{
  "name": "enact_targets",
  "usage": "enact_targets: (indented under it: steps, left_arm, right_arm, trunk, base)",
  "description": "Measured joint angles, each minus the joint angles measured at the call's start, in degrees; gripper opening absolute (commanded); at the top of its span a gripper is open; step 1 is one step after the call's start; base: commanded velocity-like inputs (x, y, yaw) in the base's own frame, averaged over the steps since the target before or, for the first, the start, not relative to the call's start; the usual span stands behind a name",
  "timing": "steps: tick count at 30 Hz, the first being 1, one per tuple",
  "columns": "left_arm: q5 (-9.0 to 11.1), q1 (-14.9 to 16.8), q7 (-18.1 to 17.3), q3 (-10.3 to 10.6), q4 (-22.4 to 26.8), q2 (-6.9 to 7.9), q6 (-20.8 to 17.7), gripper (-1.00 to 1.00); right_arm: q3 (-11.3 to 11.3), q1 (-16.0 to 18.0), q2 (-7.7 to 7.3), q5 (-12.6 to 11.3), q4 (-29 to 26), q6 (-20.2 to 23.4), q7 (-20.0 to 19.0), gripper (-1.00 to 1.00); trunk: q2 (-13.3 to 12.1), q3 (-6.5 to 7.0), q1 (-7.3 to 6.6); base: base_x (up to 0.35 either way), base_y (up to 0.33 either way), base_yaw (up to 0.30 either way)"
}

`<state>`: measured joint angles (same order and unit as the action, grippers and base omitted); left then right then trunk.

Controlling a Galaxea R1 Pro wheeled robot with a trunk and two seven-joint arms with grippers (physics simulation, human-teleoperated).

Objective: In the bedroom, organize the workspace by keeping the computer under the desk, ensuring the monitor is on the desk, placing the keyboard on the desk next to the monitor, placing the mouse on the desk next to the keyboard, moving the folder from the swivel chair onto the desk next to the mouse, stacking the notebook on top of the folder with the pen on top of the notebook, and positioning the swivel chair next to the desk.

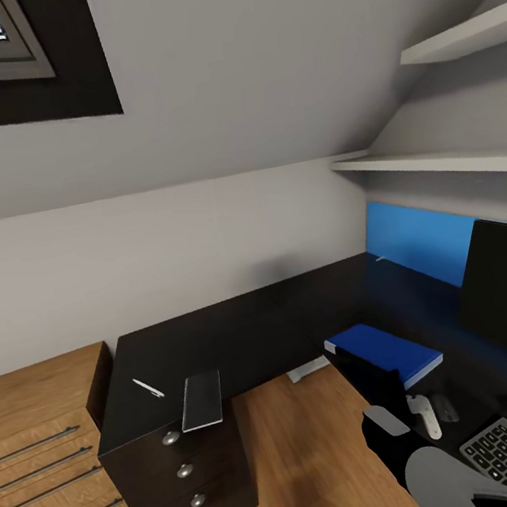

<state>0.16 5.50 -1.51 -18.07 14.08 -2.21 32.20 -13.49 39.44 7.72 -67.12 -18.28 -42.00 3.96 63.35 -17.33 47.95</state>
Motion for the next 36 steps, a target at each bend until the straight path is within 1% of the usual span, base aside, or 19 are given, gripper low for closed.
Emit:
enact_targets:
  steps: [16, 20, 26, 36]
  left_arm:
    - [0.0, 0.0, 0.0, 0.0, 0.0, -0.05, 0.0, 1.0]
    - [0.0, 0.0, 0.0, 0.0, 0.0, -0.04, 0.0, 1.0]
    - [-0.1, 0.0, 0.0, 0.0, 0.0, -0.03, 0.0, 1.0]
    - [-0.1, 0.0, 0.0, -0.1, 0.0, 0.03, 0.0, 1.0]
  right_arm:
    - [-0.1, 0.0, -0.08, 0.0, -0.3, 0.1, 0.1, -1.0]
    - [-0.1, 0.0, -0.15, 0.0, -0.5, 0.1, 0.1, -1.0]
    - [-0.1, 0.0, -0.71, 0.0, -0.5, 0.1, 0.1, -1.0]
    - [-0.1, 0.0, -0.79, 0.0, -0.5, 0.1, 0.2, -1.0]
  trunk:
    - [6.4, -2.88, 3.52]
    - [6.4, -2.88, 3.52]
    - [6.4, -2.88, 3.52]
    - [6.4, -2.88, 3.52]
  base:
    - [0.0, 0.0, 0.0]
    - [0.0, 0.0, 0.0]
    - [0.0, -0.001, 0.0]
    - [0.048, -0.041, 0.0]
